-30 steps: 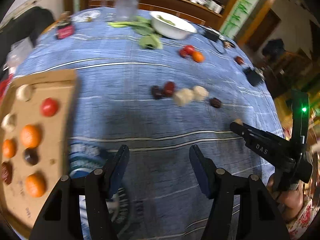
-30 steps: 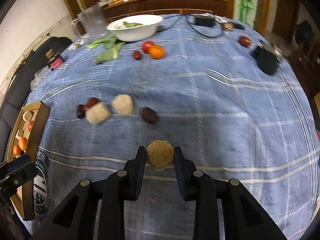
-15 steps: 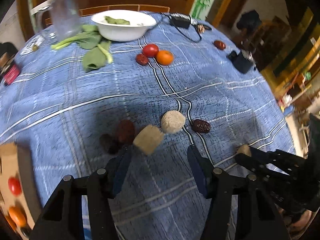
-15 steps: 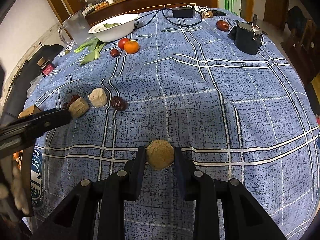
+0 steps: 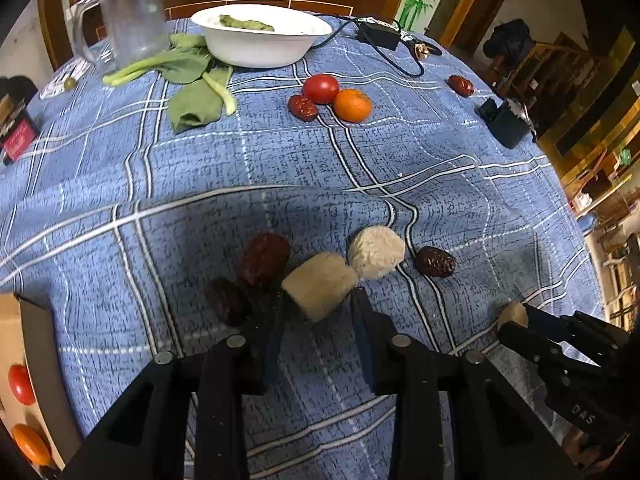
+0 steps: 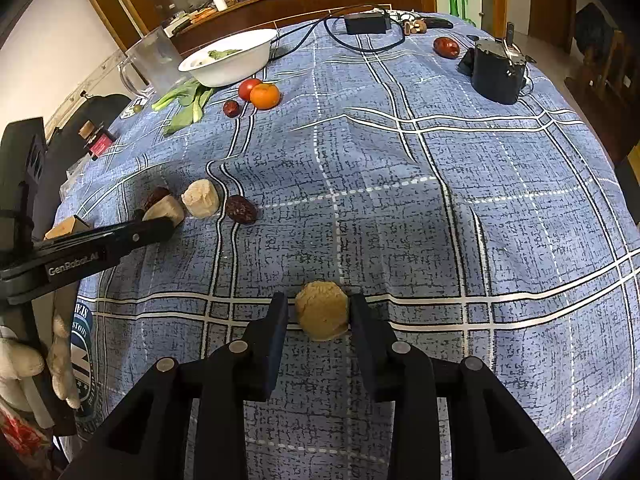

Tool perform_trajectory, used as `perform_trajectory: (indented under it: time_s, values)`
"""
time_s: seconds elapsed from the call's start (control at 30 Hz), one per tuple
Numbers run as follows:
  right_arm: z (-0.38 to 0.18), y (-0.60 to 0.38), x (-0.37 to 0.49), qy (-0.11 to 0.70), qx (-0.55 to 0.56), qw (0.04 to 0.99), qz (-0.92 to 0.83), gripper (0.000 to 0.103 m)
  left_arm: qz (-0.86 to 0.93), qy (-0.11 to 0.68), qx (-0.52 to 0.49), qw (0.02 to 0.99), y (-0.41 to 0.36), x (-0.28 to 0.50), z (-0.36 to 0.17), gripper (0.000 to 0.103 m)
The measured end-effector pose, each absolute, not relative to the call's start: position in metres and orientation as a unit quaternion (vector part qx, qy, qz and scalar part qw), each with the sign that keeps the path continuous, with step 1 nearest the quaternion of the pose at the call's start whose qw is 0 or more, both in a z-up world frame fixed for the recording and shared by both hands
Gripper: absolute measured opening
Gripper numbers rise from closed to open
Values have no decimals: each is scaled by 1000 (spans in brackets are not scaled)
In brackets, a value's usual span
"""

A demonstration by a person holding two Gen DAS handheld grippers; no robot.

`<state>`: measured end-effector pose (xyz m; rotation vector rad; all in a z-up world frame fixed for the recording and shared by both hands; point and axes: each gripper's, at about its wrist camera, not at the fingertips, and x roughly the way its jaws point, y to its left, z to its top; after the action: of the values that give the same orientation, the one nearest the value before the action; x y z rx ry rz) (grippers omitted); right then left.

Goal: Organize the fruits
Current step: 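Grasp the tan cylindrical cake with the left tool while the right grasps a round tan cake, then carry both tan cakes into the cardboard box and open both tools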

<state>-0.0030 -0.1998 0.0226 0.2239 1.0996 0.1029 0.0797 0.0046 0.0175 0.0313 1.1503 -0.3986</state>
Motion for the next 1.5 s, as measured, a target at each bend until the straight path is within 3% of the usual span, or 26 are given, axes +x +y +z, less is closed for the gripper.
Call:
perform_trajectory:
  time_s: [0.2,0.3,0.9,1.5]
  values:
    - [21,-198,0,520,105,847,47,34,-183,535,23,824,-3,86,17,35]
    - [20,-199,1,519,106,847,49,34,-182,536,22,824,-5,84,17,31]
    - [33,-176,-20,514,111,847,80,30,-156,520,-41,839,37,6,50,31]
    - [71,1,-43,493,39,832,252,31,15,501,-118,857,234,-102,84,31]
